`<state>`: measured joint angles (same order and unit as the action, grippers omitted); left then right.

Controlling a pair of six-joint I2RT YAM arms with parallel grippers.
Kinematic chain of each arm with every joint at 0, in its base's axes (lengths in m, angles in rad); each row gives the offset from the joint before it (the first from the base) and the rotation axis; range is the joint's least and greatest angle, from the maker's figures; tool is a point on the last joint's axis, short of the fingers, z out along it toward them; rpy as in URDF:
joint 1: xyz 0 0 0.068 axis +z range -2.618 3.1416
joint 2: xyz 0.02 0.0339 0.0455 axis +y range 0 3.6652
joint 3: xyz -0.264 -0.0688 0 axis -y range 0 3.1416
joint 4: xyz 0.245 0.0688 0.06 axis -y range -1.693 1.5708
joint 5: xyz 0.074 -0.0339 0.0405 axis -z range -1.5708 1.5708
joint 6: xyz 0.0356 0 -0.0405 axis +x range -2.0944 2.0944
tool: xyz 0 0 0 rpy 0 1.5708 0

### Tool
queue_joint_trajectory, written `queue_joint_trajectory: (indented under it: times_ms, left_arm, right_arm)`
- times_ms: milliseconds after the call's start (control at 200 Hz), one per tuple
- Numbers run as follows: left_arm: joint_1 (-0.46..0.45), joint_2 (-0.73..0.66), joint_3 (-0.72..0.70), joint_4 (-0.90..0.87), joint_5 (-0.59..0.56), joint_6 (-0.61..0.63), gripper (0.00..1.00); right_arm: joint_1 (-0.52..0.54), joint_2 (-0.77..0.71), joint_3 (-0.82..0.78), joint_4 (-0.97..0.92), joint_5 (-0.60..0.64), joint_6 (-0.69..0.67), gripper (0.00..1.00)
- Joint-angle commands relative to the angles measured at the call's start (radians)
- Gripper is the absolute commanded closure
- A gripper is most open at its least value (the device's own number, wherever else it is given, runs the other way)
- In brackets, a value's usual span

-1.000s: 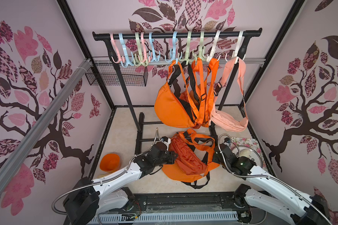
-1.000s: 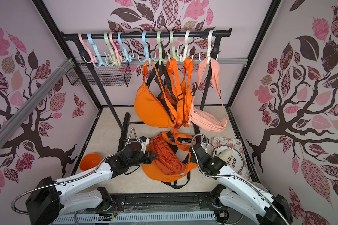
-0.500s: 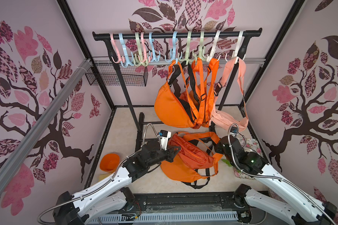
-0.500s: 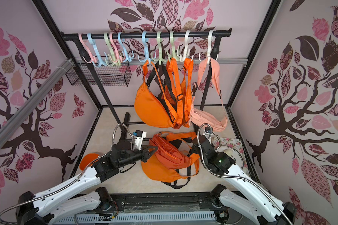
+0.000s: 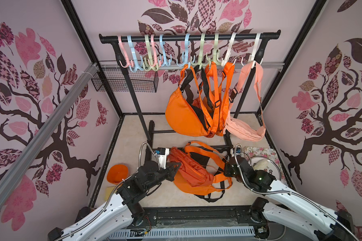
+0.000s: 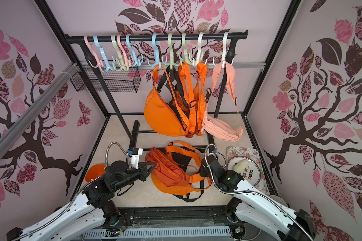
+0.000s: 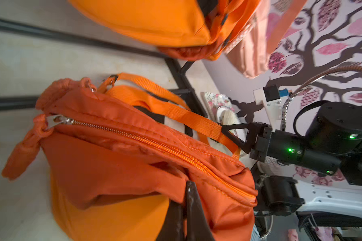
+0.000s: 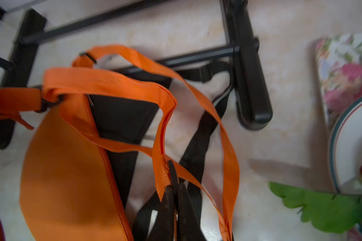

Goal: Hang the bag on a hook
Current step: Pick up the bag from the bag.

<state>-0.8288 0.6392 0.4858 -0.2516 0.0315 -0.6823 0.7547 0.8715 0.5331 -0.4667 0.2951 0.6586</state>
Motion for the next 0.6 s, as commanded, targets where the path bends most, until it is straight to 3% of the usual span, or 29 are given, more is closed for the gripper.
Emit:
queue_joint_trajectory:
  times_ms: [0, 65, 330, 595]
  left_arm:
    - [0.005, -0.052, -0.086, -0.053, -0.022, -0.071, 1.00]
    - [0.005, -0.090, -0.102, -0.102, -0.046, -0.083, 1.00]
    - [0.012, -0.136, -0.098, -0.170, -0.067, -0.086, 1.00]
    - [0.014, -0.152, -0.085, -0.182, -0.068, -0.079, 1.00]
  right_arm:
    - [0.024, 0.036, -0.022, 0.005, -0.060, 0.046, 0.74]
    - [0.029, 0.048, -0.008, -0.020, -0.039, 0.043, 0.60]
    - [0.028, 0.098, 0.133, 0.014, 0.076, -0.129, 0.40]
    - [-0.021, 0.380, 0.218, 0.067, -0.138, -0.290, 0.28]
